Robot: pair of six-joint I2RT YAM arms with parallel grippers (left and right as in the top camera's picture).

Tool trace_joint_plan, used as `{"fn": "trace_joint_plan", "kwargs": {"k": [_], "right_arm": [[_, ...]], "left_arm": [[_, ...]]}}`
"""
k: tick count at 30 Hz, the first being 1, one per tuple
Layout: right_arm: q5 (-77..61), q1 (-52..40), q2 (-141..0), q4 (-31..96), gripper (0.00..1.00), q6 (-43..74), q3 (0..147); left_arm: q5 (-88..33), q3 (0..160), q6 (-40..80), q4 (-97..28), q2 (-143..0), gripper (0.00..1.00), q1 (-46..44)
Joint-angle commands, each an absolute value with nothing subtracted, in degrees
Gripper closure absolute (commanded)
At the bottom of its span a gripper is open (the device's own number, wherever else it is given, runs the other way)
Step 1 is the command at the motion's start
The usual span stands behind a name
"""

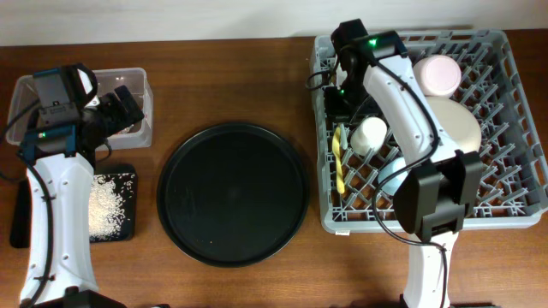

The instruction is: Sort waste into correct bins and load items into the dishwasher rack

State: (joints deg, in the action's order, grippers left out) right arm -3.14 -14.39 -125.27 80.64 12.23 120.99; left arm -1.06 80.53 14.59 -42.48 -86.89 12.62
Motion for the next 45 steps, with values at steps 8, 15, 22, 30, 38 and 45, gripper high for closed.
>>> {"fn": "trace_joint_plan", "kwargs": {"k": [8, 15, 22, 30, 38, 45], "right_arm": [[-5.2, -14.7, -123.6, 79.4, 0.55, 12.9, 119.2], [-5.8, -14.3, -115.9, 80.8, 0.34, 11.8, 122.1], [-5.5, -14.2, -95.0, 88.5, 0.02, 11.9, 122.1], [-5.5, -14.2, -92.1, 91.9, 0.02, 11.9, 122.1], [-5.5, -14.2, -92.4, 91.9, 0.02, 11.9, 122.1], [-5.3, -14.2, -88.0, 89.6, 0.02, 11.9, 122.1]], "left_arm": [[-1.1, 81.3, 14.5, -42.3, -86.7, 0.01, 12.8], [-1.1, 81.3, 14.5, -42.3, -86.7, 0.01, 12.8], [-1.1, 81.3, 14.5, -42.3, -86.7, 0.01, 12.8], [-1.1, 81.3, 14.5, -42.3, -86.7, 0.01, 12.8], [-1.1, 81.3, 14.5, -42.3, -86.7, 0.01, 12.8], [-1.1, 81.3, 14.5, -42.3, -86.7, 0.01, 12.8]]}}
